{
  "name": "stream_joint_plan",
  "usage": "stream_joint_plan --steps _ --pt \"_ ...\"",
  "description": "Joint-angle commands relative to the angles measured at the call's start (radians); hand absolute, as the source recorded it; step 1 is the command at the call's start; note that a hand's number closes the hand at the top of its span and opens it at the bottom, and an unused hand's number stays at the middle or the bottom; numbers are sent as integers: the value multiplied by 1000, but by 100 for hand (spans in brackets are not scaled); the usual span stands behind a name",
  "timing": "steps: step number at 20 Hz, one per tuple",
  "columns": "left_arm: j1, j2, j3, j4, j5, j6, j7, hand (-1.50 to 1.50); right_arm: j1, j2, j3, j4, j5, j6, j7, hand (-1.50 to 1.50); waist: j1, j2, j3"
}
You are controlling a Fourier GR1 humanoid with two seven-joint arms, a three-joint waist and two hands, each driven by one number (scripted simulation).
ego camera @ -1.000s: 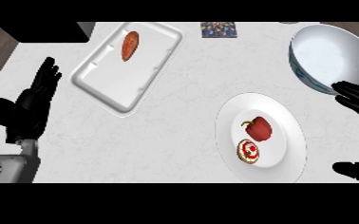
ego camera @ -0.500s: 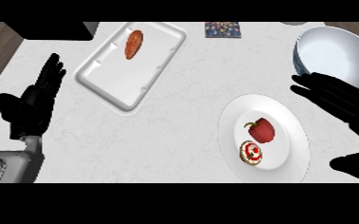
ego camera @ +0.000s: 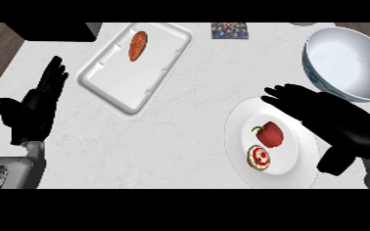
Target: Pick the bell pepper from the plate and place it in the bowl
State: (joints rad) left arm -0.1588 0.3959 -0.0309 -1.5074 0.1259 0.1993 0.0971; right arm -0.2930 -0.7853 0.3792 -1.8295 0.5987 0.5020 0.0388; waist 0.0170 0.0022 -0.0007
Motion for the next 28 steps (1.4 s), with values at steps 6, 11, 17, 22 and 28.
stream_joint_plan --steps 6,11,17,22,28 --pt "26 -33 17 -44 -24 -2 31 0 -69 100 115 121 204 105 54 -150 -10 -2 1" --pt "8 -41 34 -34 -43 -18 2 0 -73 165 105 146 314 -37 -13 -150 -11 -3 1" --pt "29 -34 95 -12 -23 -90 -14 0 10 221 96 242 450 -162 -105 -150 -14 -2 1" --pt "25 -35 123 -15 -34 -119 5 0 24 241 58 289 493 -105 -143 -150 -15 -2 1" --pt "-4 -85 106 -47 -84 -95 75 0 53 285 13 337 554 -135 -200 -150 -16 -2 1"
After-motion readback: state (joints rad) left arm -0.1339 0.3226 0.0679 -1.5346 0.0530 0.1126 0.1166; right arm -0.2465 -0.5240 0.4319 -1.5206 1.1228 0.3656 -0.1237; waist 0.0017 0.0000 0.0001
